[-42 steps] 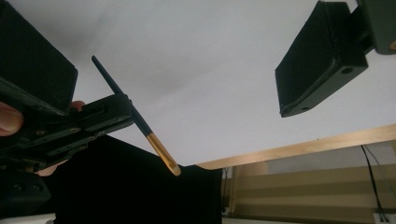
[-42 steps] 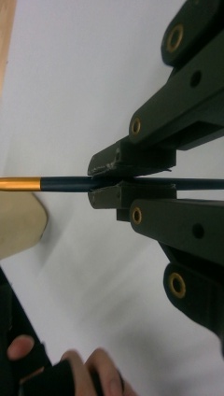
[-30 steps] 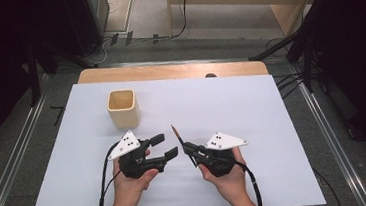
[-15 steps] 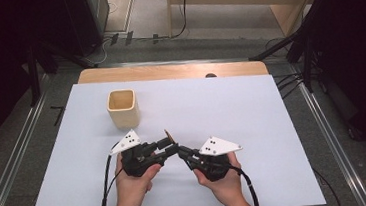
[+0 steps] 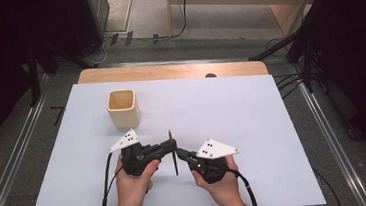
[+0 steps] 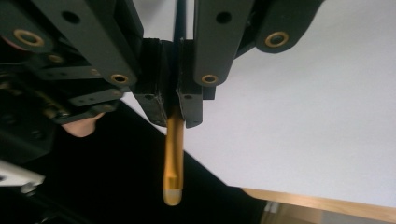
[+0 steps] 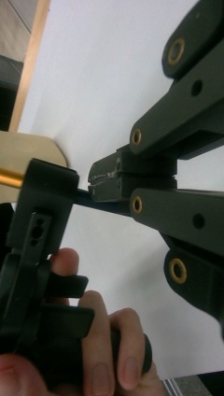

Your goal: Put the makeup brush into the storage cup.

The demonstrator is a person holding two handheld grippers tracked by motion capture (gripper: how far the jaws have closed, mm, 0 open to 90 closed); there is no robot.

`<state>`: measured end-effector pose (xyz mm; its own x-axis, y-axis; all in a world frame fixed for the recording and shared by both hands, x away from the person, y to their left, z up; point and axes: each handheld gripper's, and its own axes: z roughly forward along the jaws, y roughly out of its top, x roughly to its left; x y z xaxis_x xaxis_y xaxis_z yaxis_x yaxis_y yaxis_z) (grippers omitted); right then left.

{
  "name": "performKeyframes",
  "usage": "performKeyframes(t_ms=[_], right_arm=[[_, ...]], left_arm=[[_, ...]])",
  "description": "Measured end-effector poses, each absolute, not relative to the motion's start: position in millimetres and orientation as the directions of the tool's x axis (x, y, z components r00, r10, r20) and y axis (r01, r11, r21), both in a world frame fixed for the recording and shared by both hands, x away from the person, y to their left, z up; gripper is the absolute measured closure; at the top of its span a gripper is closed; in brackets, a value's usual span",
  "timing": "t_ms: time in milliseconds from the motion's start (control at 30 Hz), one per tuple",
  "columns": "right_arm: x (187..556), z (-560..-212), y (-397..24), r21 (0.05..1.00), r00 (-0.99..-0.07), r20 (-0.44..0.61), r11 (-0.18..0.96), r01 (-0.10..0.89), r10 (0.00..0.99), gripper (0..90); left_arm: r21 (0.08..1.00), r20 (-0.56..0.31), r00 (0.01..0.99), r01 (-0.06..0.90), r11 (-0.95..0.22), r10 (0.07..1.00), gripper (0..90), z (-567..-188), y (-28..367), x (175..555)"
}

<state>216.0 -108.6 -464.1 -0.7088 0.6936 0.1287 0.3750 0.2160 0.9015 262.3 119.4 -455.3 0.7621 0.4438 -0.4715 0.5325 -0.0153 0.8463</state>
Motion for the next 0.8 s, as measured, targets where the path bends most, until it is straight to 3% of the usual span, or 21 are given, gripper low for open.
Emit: performKeyframes(t_ms=[67,133,233,300,333,367,667,800], right_arm=[[216,-465,-109,0.906,-0.720,0.126,0.217,0.364,0.682,85.1],[214,-466,-108,0.913,-0.730,0.125,0.210,0.350,0.672,72.6],[212,-465,-111,0.917,-0.720,0.109,0.212,0.339,0.685,63.2],[214,-466,-122,0.929,-0.684,0.084,0.191,0.317,0.725,45.9],[214,-466,-122,0.929,-0.684,0.084,0.191,0.317,0.725,45.9],[216,-470,-133,0.937,-0.647,0.055,0.185,0.297,0.760,36.5],[210,-477,-178,0.919,-0.546,0.059,0.169,0.358,0.836,13.1],[204,-475,-198,0.930,-0.527,0.048,0.155,0.334,0.849,12.6]], left_arm=[[0.857,-0.447,0.760,0.516,-0.019,0.472,84.3,-454,120,261],[0.862,-0.436,0.759,0.507,-0.019,0.484,84.4,-453,122,261],[0.873,-0.412,0.765,0.487,-0.027,0.496,84.5,-451,125,260],[0.880,-0.397,0.767,0.474,-0.029,0.504,84.5,-449,128,261],[0.880,-0.397,0.767,0.474,-0.029,0.504,84.4,-449,128,261],[0.880,-0.397,0.768,0.473,-0.028,0.503,84.5,-449,129,261],[0.892,-0.379,0.761,0.452,-0.012,0.527,84.5,-444,139,264],[0.896,-0.370,0.757,0.444,-0.008,0.539,84.5,-443,143,265]])
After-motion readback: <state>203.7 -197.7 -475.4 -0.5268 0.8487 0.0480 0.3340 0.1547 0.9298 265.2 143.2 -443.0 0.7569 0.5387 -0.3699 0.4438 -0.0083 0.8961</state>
